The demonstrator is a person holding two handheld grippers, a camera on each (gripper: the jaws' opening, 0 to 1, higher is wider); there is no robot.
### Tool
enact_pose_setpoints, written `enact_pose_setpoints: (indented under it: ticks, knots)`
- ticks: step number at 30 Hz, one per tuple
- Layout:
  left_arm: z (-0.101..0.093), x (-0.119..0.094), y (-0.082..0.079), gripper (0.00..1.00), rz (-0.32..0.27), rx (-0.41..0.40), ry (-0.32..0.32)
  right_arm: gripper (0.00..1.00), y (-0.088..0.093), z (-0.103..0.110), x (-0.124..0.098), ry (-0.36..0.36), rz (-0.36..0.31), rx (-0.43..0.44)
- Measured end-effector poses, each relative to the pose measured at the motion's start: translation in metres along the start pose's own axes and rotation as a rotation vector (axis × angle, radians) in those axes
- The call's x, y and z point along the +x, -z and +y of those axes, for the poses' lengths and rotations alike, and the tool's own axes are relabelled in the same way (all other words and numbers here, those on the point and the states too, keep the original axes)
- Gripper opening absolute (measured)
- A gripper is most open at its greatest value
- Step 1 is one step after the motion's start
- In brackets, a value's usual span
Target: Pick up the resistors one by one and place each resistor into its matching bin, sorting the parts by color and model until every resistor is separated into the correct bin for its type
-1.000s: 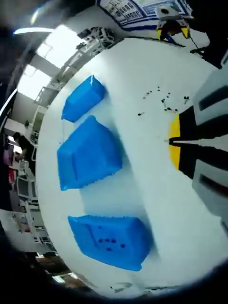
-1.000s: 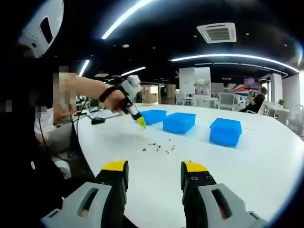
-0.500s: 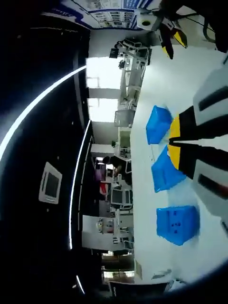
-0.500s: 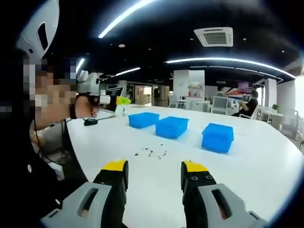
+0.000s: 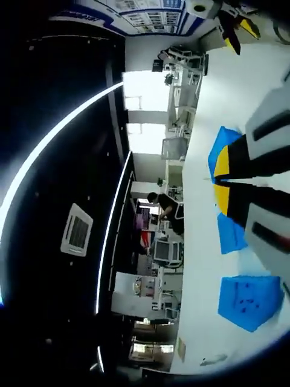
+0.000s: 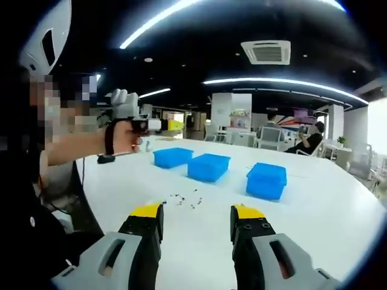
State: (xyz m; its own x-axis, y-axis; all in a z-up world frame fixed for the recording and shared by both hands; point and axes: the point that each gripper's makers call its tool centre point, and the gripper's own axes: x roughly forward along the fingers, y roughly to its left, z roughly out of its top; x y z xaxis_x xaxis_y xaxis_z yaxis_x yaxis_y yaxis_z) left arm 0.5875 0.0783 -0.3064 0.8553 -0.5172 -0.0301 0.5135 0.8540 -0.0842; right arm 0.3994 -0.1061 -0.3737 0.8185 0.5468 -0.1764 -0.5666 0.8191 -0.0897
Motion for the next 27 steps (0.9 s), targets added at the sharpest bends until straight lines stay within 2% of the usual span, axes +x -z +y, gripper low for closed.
enact_pose_setpoints:
  ticks: [1,4,8,12,13,14,20,22,25,27]
  knots:
    - [0.001,0.004,-0.001,0.05,-0.002,0.0,0.002,0.46,0.0,-0.002,-0.001,0.012,-0.003,0.0]
    - [0.029,0.043,0.004,0.05,0.038,0.017,-0.065,0.46,-0.002,-0.009,-0.004,0.047,-0.011,-0.001]
    - [0.053,0.07,0.01,0.05,0.069,0.038,-0.118,0.46,-0.001,-0.017,-0.008,0.074,-0.015,0.011]
    - [0.072,0.085,0.02,0.05,0.099,0.0,-0.162,0.45,0.002,-0.02,-0.01,0.084,-0.011,0.023]
    - [0.077,0.088,0.019,0.05,0.088,-0.006,-0.169,0.45,0.002,-0.02,-0.01,0.084,-0.01,0.024]
    - [0.08,0.09,0.021,0.05,0.098,0.006,-0.182,0.45,0.003,-0.02,-0.01,0.086,-0.009,0.026]
    - [0.075,0.093,0.034,0.06,0.126,0.01,-0.163,0.45,0.005,-0.02,-0.007,0.079,-0.005,0.035]
    - [0.07,0.092,0.039,0.15,0.138,0.019,-0.148,0.45,0.004,-0.02,-0.006,0.076,-0.006,0.036]
    - [0.068,0.087,0.041,0.35,0.132,0.045,-0.146,0.45,0.004,-0.02,-0.005,0.069,-0.008,0.044]
    - [0.063,0.08,0.044,0.4,0.139,0.041,-0.128,0.45,0.004,-0.02,-0.004,0.066,-0.007,0.048]
